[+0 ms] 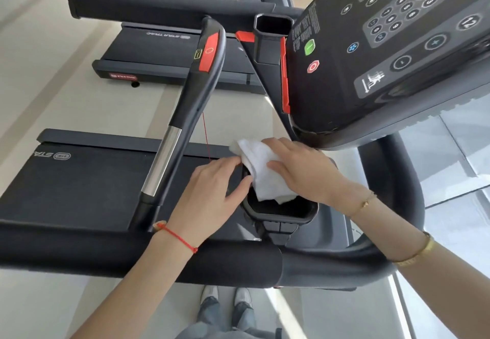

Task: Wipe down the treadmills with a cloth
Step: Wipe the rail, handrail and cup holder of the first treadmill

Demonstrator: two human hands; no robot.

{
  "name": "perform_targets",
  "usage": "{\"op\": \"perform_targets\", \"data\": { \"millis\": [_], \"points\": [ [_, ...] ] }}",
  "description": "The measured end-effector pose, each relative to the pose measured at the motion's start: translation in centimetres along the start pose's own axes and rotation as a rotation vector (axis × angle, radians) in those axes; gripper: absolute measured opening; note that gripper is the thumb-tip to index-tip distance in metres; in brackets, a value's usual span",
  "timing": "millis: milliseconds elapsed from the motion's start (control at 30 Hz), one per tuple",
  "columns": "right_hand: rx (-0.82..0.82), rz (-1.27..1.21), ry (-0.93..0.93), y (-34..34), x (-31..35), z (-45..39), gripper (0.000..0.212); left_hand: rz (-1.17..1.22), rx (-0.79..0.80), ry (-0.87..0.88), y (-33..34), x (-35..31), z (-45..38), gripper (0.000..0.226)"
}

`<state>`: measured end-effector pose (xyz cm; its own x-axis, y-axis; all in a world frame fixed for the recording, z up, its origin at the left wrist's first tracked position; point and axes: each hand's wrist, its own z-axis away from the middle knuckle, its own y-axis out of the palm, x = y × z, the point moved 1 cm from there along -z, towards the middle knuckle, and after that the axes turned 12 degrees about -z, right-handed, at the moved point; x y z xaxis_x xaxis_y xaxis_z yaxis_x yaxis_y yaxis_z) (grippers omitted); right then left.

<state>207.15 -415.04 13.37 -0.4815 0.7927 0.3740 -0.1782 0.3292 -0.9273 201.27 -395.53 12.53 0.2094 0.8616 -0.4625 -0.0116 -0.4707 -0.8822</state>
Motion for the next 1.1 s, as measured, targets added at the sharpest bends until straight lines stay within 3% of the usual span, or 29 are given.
{"op": "perform_targets", "data": {
  "millis": [133, 367, 533, 700, 833, 1100],
  "points": [
    [-0.002, 0.139, -0.06, 0.3, 0.8, -0.9, 0.036, 0.028, 0.025, -0.035, 0.2, 0.4, 0.1, 0.035],
    [-0.011, -0.234, 0.071, -0.3, -1.0, 2.9, 0.051, 0.067, 0.031, -0.011, 0.5, 0.5, -0.1, 0.048],
    [0.006, 0.008, -0.051, -0.2, 0.9, -0.3, 0.044, 0.072, 0.051, -0.012, 0.7, 0.7, -0.1, 0.028],
    [-0.021, 0.076, -0.016, -0.3, 0.6, 0.1, 0.043, 0.092, 0.057, -0.006, 0.9, 1.0, -0.1, 0.03],
    [-0.054, -0.073, 0.059, -0.5, -0.4, 3.5, 0.055, 0.09, 0.055, -0.017, 0.8, 1.0, -0.2, 0.047],
    [-0.033, -0.248, 0.138, -0.8, 0.8, 2.5, 0.061, 0.06, 0.058, -0.007, 0.8, 0.8, -0.3, 0.046]
  ]
}}
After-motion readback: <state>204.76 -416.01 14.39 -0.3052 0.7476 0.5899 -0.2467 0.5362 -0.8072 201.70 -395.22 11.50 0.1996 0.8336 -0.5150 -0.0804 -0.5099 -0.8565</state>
